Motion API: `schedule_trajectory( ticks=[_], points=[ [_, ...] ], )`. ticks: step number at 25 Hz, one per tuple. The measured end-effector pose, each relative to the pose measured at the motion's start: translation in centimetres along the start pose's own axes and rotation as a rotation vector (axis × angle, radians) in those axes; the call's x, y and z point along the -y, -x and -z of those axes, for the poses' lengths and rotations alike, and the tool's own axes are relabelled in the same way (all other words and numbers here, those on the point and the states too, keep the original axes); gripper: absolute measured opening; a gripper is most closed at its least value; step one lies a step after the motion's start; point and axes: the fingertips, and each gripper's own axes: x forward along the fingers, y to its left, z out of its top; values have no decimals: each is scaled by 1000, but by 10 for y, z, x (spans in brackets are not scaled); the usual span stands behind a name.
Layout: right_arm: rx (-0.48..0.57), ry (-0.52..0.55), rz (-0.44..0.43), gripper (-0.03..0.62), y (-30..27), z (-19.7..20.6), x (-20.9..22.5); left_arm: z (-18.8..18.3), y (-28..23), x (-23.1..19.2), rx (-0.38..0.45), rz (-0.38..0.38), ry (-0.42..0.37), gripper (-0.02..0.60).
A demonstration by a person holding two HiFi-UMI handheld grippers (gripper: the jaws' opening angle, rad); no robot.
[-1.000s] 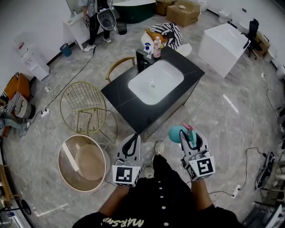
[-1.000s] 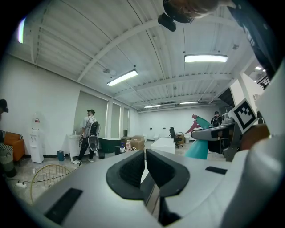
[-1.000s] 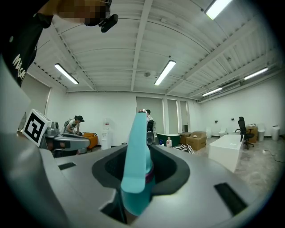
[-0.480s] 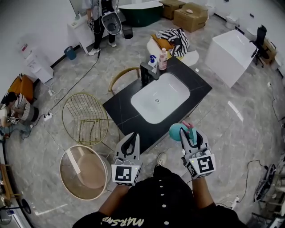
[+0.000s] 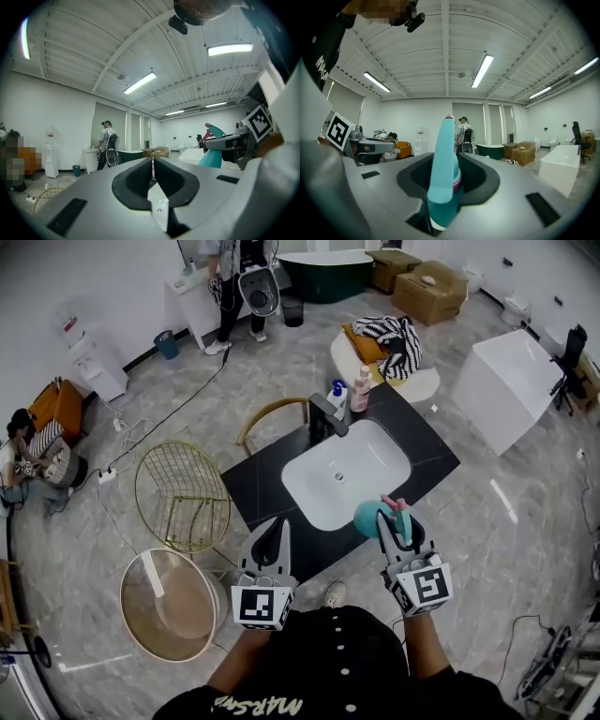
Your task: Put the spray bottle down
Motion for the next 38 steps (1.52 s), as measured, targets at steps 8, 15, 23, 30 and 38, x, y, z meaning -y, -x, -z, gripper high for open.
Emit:
schedule_trajectory(
  ticks=[8,15,23,30,38],
  points=[
    [-5,-2,-49,121,-32,2,4,-4,-16,-5,-8,-19,-15,21],
    [-23,11,-41,121,-55,2,-5,-4,-29,-15,-14,20,11,21],
    [-80,3,-32,121,-81,22,-25,13,-26,-31,-73,59,47,21],
    [-140,11,-81,121,-110,67,-48,42,-27,-45,-107,64,83,21],
    [-266,17,-202,121,-122,137,-97,85,-10,-40,-184,95,114,21]
  ],
)
